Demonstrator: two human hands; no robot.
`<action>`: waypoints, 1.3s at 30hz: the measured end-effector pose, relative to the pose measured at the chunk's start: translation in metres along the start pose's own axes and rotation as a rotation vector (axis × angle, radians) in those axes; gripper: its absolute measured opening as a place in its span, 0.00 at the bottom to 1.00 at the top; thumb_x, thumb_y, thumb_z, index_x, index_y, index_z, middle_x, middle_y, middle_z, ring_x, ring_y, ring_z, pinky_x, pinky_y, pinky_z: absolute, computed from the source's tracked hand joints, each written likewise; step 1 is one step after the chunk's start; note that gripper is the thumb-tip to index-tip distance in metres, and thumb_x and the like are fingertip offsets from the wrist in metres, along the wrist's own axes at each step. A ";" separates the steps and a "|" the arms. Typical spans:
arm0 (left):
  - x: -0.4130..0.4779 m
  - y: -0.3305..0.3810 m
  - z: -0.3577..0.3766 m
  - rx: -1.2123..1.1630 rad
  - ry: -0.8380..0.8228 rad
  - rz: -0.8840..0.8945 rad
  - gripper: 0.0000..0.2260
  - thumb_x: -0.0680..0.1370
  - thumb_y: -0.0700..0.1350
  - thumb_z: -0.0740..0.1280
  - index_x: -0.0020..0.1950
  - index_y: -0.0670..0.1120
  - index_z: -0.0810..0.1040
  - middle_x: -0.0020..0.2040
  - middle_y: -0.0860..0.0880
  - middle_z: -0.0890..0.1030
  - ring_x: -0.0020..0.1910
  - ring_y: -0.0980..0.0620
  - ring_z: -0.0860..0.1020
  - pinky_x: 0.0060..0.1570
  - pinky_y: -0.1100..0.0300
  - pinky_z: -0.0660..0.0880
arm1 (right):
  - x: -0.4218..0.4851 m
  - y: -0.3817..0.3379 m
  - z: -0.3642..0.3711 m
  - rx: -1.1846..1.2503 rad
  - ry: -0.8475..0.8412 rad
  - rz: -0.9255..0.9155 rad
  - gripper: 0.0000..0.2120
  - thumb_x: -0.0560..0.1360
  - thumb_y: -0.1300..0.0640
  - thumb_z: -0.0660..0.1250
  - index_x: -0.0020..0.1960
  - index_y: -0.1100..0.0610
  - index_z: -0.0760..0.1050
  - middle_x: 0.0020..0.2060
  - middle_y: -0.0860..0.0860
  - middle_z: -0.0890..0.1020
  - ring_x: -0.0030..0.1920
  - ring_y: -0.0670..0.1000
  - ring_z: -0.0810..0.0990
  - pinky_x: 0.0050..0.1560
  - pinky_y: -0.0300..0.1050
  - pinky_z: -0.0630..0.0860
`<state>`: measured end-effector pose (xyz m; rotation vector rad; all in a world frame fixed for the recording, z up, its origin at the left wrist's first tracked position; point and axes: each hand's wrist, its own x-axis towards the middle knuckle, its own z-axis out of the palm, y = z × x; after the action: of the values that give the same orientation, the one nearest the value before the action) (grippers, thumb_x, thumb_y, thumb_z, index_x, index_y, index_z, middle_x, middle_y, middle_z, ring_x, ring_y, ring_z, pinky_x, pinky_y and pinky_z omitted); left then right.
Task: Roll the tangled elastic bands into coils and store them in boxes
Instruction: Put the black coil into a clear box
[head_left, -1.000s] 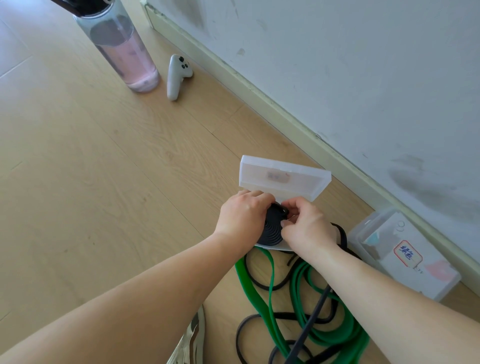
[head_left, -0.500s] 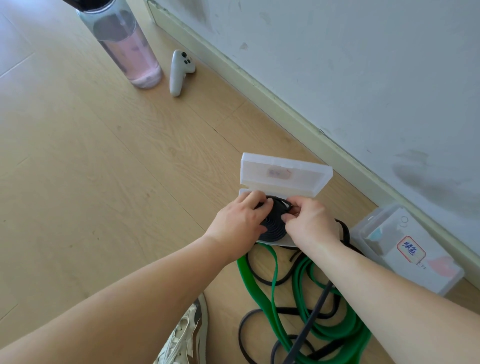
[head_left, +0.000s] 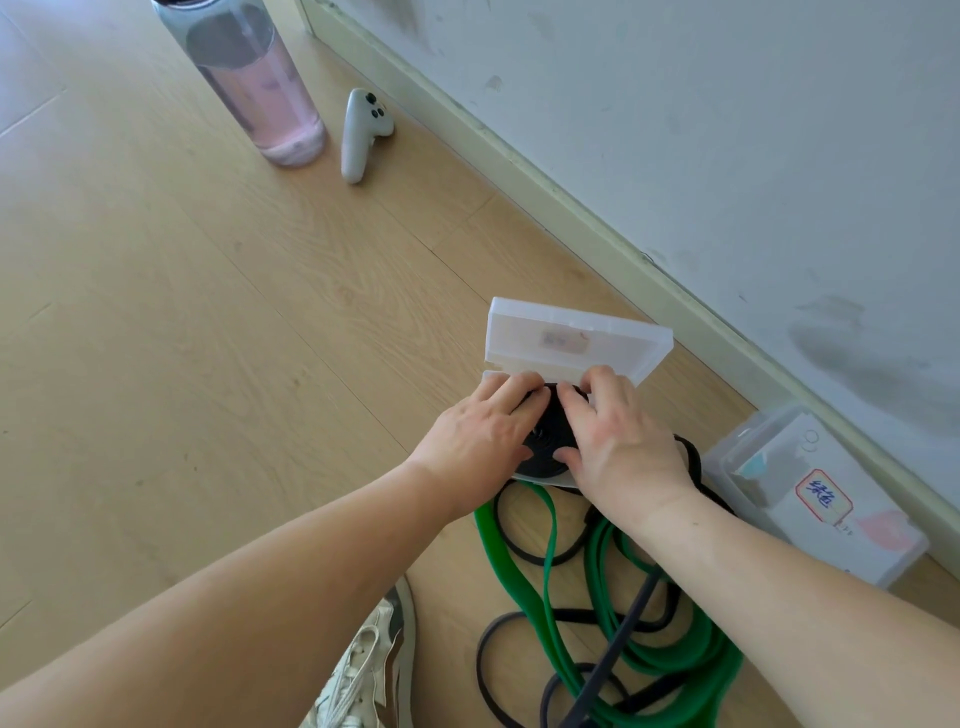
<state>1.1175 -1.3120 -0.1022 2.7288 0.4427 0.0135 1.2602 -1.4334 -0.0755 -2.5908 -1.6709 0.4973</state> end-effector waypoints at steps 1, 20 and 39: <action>0.000 -0.001 0.001 -0.013 0.010 0.007 0.33 0.71 0.46 0.79 0.74 0.45 0.73 0.68 0.49 0.75 0.64 0.46 0.76 0.55 0.55 0.82 | 0.002 -0.001 0.000 -0.015 0.001 -0.011 0.31 0.71 0.51 0.79 0.70 0.57 0.72 0.58 0.54 0.71 0.55 0.55 0.74 0.39 0.45 0.68; -0.001 0.002 0.002 0.028 -0.022 -0.033 0.27 0.75 0.44 0.74 0.74 0.44 0.73 0.66 0.46 0.76 0.64 0.46 0.76 0.48 0.52 0.83 | -0.013 0.010 0.027 -0.046 0.162 -0.083 0.32 0.70 0.56 0.79 0.70 0.63 0.74 0.56 0.60 0.76 0.48 0.60 0.79 0.44 0.55 0.79; 0.012 0.010 -0.010 0.073 -0.152 -0.116 0.29 0.80 0.50 0.68 0.78 0.47 0.61 0.69 0.49 0.68 0.65 0.50 0.72 0.59 0.57 0.75 | -0.005 0.002 0.022 -0.074 0.057 -0.045 0.41 0.64 0.47 0.83 0.70 0.63 0.74 0.55 0.58 0.76 0.51 0.59 0.80 0.47 0.54 0.79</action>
<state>1.1318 -1.3137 -0.0896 2.7448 0.5666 -0.2428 1.2541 -1.4422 -0.0955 -2.5848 -1.7572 0.3637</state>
